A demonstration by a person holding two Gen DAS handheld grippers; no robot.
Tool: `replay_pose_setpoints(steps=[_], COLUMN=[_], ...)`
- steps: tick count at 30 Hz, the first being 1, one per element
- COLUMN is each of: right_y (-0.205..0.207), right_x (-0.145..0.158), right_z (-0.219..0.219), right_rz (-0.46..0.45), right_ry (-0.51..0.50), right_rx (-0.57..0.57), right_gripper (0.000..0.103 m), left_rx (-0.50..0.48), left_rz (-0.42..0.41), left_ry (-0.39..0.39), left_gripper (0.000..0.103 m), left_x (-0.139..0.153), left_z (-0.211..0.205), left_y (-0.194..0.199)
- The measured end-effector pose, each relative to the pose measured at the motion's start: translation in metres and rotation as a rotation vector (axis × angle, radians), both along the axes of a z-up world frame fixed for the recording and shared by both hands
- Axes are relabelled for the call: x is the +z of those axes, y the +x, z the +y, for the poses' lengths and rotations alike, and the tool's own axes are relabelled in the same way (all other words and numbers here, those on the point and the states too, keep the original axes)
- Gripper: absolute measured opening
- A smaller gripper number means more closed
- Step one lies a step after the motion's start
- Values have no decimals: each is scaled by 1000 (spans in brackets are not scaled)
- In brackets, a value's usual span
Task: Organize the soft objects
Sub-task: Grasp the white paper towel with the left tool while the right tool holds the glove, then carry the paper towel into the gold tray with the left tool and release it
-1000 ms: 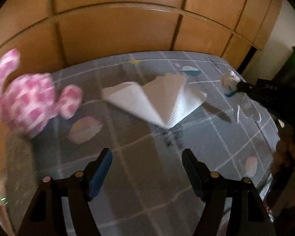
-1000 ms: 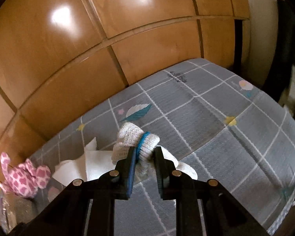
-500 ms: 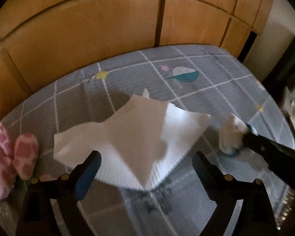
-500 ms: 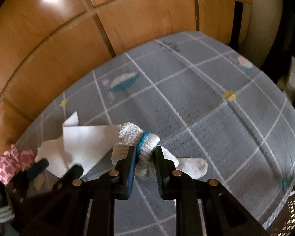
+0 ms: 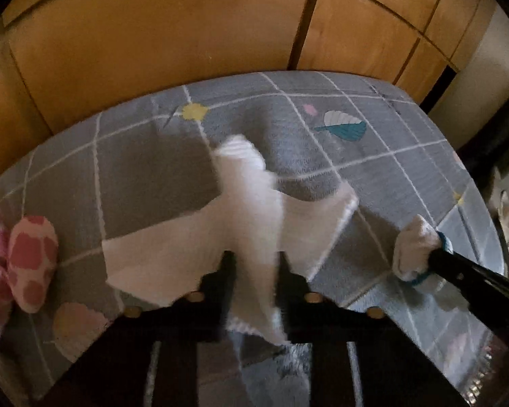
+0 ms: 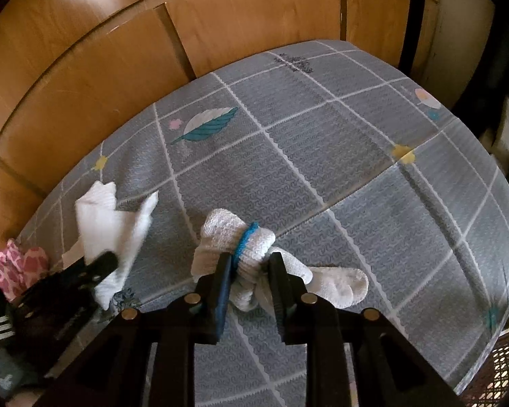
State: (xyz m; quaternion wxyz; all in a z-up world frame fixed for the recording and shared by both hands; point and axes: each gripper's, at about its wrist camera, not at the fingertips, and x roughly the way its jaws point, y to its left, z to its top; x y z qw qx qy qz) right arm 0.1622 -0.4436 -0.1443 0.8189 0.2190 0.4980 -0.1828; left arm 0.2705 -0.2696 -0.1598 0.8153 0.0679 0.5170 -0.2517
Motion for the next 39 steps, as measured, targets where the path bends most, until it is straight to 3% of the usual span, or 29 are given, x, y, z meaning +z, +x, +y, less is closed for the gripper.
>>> replay_pose_setpoints(steps=[2, 6, 12, 16, 26, 39], right_y=[0, 1, 4, 5, 7, 7], right_x=[-1, -2, -8, -8, -7, -5], right_z=[-1, -3, -1, 5, 13, 16], right_rz=[1, 3, 17, 26, 31, 34], right_ry=[-3, 1, -7, -56, -104, -120], right_rx=[0, -1, 27, 53, 76, 87], right_gripper=[22, 23, 31, 32, 33, 33], left_rx=[5, 32, 33, 20, 4, 213], left_rz=[17, 59, 58, 2, -128, -269], left_ry=[-16, -90, -102, -112, 16, 3], left_gripper=[7, 7, 5, 5, 5, 5], left_x=[2, 11, 18, 38, 65, 142], left_z=[6, 23, 35, 45, 52, 139], left_y=[-1, -10, -25, -40, -49, 0])
